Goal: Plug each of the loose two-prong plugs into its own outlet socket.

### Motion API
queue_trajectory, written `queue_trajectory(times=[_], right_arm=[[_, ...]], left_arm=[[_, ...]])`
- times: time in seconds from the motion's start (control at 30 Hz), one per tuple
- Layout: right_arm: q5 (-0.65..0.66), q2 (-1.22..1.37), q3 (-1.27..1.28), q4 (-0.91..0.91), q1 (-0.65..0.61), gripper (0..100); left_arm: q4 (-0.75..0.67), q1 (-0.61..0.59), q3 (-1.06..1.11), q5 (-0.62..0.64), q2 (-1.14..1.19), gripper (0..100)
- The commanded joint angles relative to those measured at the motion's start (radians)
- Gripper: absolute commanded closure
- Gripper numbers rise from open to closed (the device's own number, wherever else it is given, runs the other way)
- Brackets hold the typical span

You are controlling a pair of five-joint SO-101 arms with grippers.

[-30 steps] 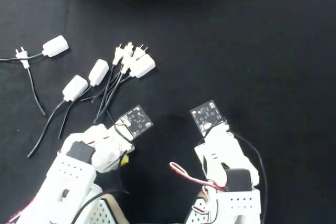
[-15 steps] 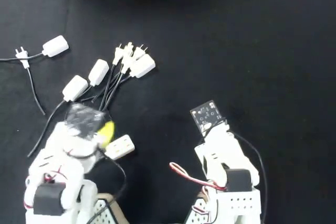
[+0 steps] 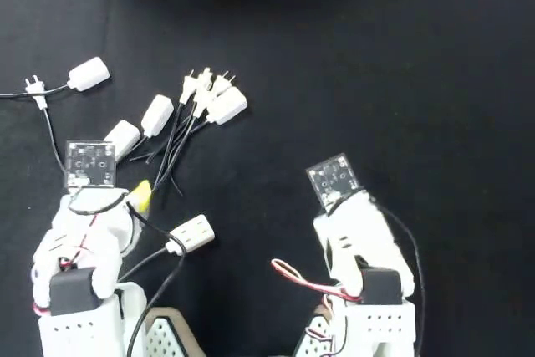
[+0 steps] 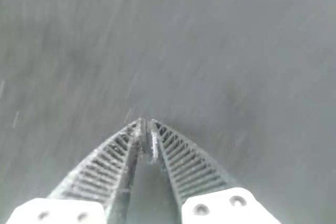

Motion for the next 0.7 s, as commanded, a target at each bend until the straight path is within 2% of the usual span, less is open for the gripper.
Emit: queue_trajectory(times=[0.0, 0.07, 0.17, 0.33, 0.53, 0.67], right_arm=[[-0.051, -0.004, -0.022, -0.172, -0.058, 97.9], [-0.075, 0.027, -0.042, -0.176, -0.130, 97.9], [-0.120, 0.091, -0.094, -0.226, -0.172, 97.6], [-0.215, 0.291, -0.268, -0.245, -0.218, 84.2], [-0.258, 0.789, -0.596, -0.256, -0.368, 86.5], [-0.258, 1.171, -0.840, -0.330, -0.423, 86.4]], left_arm=[[-0.054, -0.042, 0.035, 0.008, 0.008, 76], [-0.078, -0.053, 0.058, 0.008, 0.008, 76], [-0.083, -0.051, 0.064, 0.008, 0.006, 76], [-0.091, -0.051, 0.070, 0.008, 0.002, 76], [-0.084, -0.045, 0.094, 0.008, 0.000, 76], [-0.091, -0.047, 0.114, 0.008, 0.000, 76]])
